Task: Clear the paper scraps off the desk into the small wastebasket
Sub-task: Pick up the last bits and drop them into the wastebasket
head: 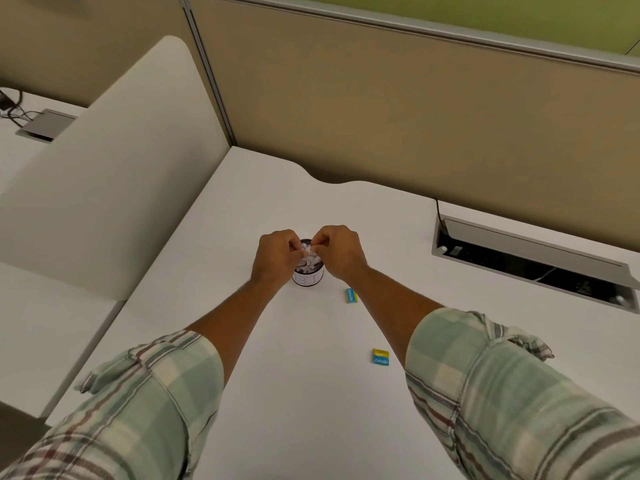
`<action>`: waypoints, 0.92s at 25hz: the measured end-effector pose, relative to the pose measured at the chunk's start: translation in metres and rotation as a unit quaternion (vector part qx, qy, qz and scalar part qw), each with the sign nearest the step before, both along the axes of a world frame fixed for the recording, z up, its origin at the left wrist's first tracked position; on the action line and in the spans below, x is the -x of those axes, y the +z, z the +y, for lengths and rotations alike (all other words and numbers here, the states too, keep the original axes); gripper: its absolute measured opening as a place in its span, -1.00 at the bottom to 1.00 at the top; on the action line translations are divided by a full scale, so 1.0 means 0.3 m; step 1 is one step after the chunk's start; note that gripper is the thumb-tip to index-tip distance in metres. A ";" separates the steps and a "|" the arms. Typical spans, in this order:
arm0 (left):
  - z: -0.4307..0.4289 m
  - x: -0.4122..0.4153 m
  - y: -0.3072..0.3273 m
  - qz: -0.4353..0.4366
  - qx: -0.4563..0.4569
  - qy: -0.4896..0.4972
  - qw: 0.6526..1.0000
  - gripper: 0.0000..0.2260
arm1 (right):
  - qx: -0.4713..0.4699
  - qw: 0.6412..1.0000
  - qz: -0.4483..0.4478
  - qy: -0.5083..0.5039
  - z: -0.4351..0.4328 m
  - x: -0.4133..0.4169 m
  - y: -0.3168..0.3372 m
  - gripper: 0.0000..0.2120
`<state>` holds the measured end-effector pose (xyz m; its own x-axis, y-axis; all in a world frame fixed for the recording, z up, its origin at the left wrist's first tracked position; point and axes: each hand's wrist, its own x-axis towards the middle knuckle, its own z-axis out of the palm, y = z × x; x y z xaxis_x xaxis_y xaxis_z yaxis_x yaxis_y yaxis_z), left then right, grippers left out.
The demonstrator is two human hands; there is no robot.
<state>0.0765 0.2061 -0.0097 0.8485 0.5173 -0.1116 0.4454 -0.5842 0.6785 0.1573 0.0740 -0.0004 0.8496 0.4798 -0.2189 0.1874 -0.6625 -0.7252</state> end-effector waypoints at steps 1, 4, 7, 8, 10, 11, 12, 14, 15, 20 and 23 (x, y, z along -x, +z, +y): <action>-0.002 -0.002 -0.003 0.002 0.000 -0.005 1.000 -0.88 | -0.002 1.000 0.002 -0.003 -0.004 0.000 -0.001 -0.87; -0.005 -0.009 -0.012 0.004 -0.006 -0.019 1.000 -0.95 | -0.008 1.000 0.009 -0.013 -0.017 -0.004 -0.007 -0.86; -0.010 -0.013 -0.014 0.006 -0.017 -0.026 1.000 -0.85 | -0.021 0.999 0.017 -0.022 -0.036 -0.005 -0.014 -0.86; -0.011 -0.012 -0.014 0.006 -0.015 -0.024 1.000 -0.81 | -0.027 0.999 0.018 -0.023 -0.041 -0.005 -0.015 -0.87; -0.009 -0.007 -0.016 0.005 0.000 -0.019 1.000 -0.79 | -0.033 0.999 0.015 -0.018 -0.047 -0.001 -0.016 -0.90; -0.008 -0.003 -0.017 0.001 0.003 -0.017 1.000 -0.82 | -0.034 0.999 0.014 -0.018 -0.050 0.003 -0.016 -0.90; -0.008 0.000 -0.017 -0.005 0.001 -0.016 1.000 -0.84 | -0.037 0.999 0.013 -0.018 -0.055 0.006 -0.017 -0.89; -0.009 0.006 -0.015 -0.011 -0.008 -0.015 1.000 -0.87 | -0.048 0.998 0.013 -0.024 -0.069 0.013 -0.019 -0.89; -0.011 0.008 -0.013 -0.011 -0.010 -0.012 1.000 -0.88 | -0.055 0.998 0.014 -0.029 -0.081 0.018 -0.021 -0.90; -0.017 0.007 -0.006 -0.020 0.017 0.010 1.000 -0.88 | -0.072 0.994 0.038 -0.078 -0.185 0.052 -0.046 -0.94; -0.020 0.006 -0.004 -0.012 0.008 0.007 1.000 -0.82 | -0.080 0.990 0.053 -0.108 -0.269 0.082 -0.066 -0.94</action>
